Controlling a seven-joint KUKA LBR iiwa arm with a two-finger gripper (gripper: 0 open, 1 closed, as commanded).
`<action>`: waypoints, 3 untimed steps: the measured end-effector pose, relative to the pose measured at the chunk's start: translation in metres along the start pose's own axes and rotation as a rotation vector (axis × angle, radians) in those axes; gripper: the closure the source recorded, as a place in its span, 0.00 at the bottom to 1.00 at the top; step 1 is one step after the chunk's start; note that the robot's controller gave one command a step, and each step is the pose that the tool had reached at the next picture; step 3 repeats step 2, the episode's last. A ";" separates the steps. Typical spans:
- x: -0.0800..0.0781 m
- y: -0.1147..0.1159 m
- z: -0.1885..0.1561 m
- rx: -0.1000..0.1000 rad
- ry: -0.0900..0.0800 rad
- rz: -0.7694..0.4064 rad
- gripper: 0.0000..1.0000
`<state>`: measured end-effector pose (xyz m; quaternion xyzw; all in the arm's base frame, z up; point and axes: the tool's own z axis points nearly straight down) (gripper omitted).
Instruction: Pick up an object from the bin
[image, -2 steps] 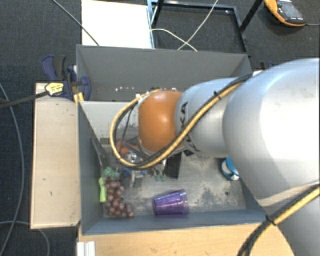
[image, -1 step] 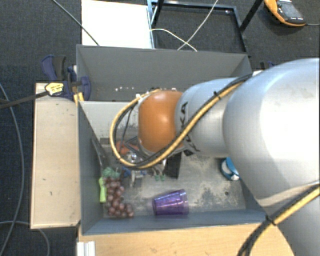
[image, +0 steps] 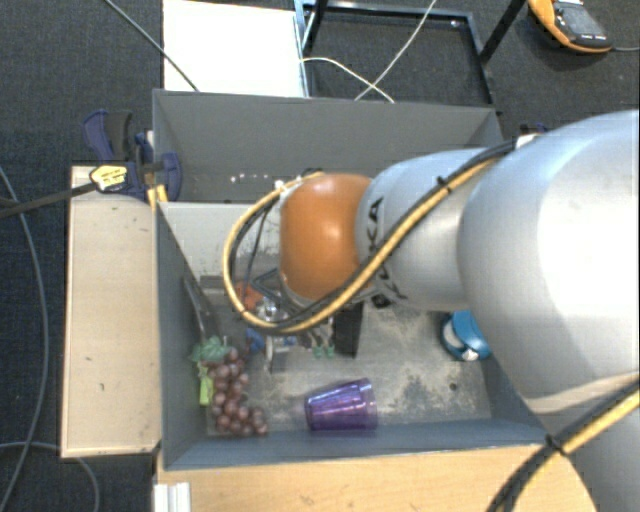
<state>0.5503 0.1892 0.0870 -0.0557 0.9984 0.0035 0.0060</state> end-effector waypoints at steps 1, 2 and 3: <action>-0.001 0.000 -0.028 -0.001 -0.002 0.001 1.00; -0.001 0.000 -0.069 -0.001 -0.001 0.001 1.00; -0.001 0.000 -0.069 -0.001 -0.001 0.001 1.00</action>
Offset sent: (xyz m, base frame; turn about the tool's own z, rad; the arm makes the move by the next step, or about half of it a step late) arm 0.0006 0.0002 0.0815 0.0006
